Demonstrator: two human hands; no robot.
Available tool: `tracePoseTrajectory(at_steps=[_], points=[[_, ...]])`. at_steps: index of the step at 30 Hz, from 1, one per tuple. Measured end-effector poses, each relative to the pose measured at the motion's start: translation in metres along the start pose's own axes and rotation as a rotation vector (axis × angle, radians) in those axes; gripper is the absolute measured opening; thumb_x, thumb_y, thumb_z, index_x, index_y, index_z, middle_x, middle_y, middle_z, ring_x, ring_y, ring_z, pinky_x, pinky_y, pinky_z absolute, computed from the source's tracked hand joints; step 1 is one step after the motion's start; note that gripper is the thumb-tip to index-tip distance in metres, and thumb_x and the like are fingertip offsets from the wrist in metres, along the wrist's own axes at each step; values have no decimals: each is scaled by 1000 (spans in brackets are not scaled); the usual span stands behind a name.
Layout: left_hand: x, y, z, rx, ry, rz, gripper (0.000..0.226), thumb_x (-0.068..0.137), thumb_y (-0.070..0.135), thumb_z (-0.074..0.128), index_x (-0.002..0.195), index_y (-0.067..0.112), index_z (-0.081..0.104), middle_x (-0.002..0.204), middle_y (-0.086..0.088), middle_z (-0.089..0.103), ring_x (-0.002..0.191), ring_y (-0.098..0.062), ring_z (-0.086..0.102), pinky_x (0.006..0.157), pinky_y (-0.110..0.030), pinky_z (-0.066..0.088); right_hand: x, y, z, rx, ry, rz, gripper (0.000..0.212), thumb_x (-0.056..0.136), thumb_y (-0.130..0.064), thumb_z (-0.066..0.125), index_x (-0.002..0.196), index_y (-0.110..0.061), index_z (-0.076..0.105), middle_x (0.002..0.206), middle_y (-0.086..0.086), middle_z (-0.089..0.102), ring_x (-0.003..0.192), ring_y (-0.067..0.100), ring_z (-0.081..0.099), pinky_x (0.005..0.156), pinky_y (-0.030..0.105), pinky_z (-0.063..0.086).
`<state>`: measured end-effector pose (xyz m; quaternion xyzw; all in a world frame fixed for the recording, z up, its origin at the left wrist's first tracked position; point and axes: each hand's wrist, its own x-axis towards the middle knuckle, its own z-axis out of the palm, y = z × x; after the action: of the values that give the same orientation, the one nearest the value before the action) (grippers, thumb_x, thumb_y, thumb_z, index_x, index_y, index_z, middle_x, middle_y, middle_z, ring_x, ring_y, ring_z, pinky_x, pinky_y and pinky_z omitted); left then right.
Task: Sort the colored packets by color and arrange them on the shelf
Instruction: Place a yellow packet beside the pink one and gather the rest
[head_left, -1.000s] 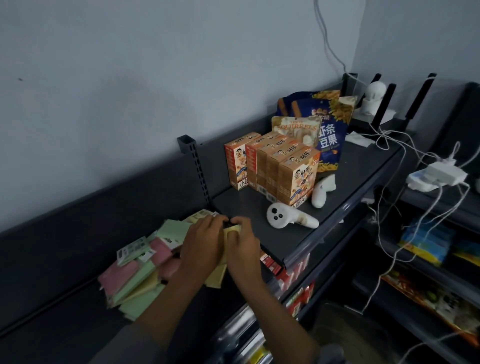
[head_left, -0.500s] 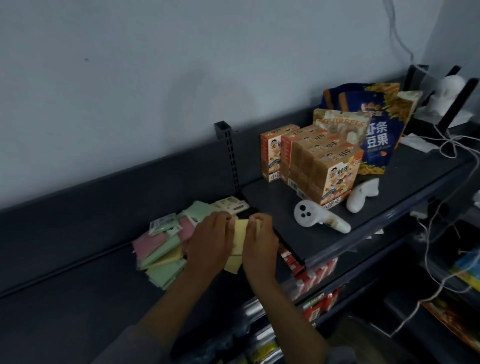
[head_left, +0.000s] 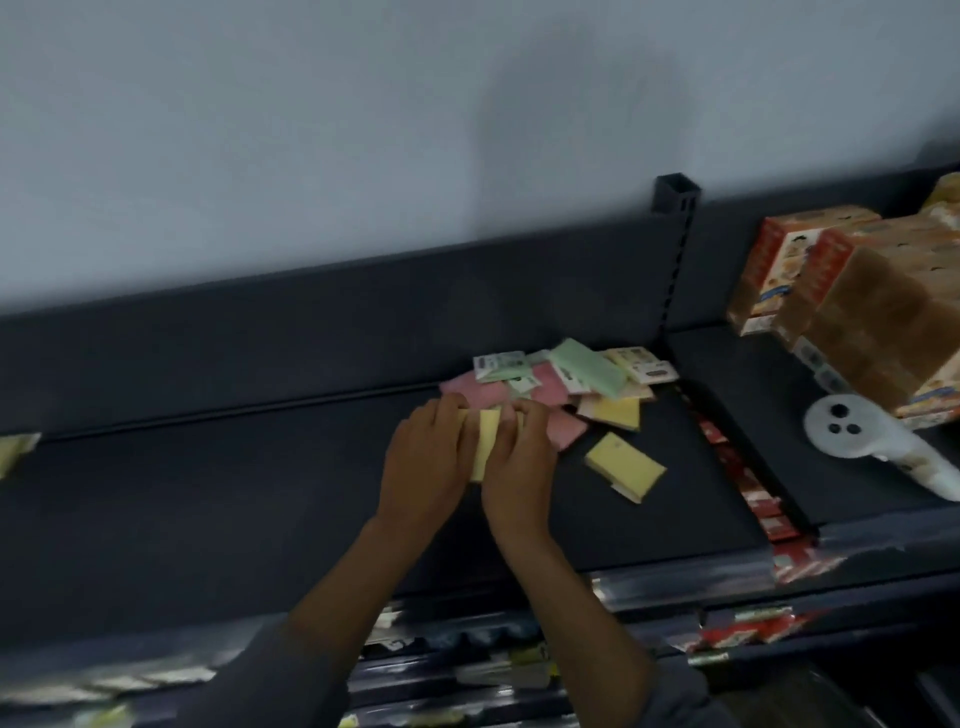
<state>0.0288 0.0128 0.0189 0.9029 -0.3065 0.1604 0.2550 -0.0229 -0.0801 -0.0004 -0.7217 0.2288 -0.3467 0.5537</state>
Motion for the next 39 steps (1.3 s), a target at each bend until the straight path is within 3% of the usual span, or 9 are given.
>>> tracePoseTrajectory(at_steps=[10, 19, 26, 29, 34, 39], points=[[-46, -117, -77, 29, 111, -150, 29, 106, 39, 35, 109, 20, 56, 95, 3, 63, 81, -17, 57, 73, -43, 49, -66, -42, 122, 30, -160, -9, 12, 108, -31, 39, 107, -27, 50, 95, -13, 59, 86, 0, 57, 66, 12, 40], [-116, -218, -154, 191, 198, -321, 35, 104, 34, 32, 106, 17, 62, 86, -2, 55, 73, -20, 52, 60, -36, 43, -157, -83, 226, 102, -354, -46, 11, 109, -31, 39, 107, -31, 50, 95, -11, 60, 83, 4, 58, 65, 18, 46], [-157, -276, -221, 273, 272, -447, 20, 106, 22, 45, 103, 15, 63, 86, -4, 56, 75, -22, 53, 64, -34, 39, -215, -117, 300, 137, -468, -80, 8, 108, -26, 43, 108, -29, 50, 96, -11, 59, 86, 0, 58, 66, 9, 41], [-175, -300, -245, 295, 286, -469, 21, 104, 23, 43, 104, 15, 63, 87, -3, 56, 76, -21, 53, 64, -33, 41, -236, -131, 327, 146, -524, -86, 8, 108, -27, 42, 107, -31, 50, 97, -12, 59, 87, 1, 58, 68, 14, 44], [-202, -328, -275, 304, 301, -550, 29, 100, 31, 37, 109, 18, 62, 93, -2, 58, 81, -19, 55, 70, -36, 49, -274, -153, 362, 167, -591, -91, 10, 107, -24, 43, 106, -29, 51, 99, -8, 60, 89, 2, 58, 69, 11, 42], [-231, -359, -297, 308, 290, -653, 30, 95, 33, 65, 122, 19, 63, 112, -4, 65, 96, -19, 61, 89, -34, 54, -311, -168, 393, 148, -639, -110, 11, 107, -24, 43, 109, -22, 54, 102, -6, 61, 90, 1, 59, 68, 7, 41]])
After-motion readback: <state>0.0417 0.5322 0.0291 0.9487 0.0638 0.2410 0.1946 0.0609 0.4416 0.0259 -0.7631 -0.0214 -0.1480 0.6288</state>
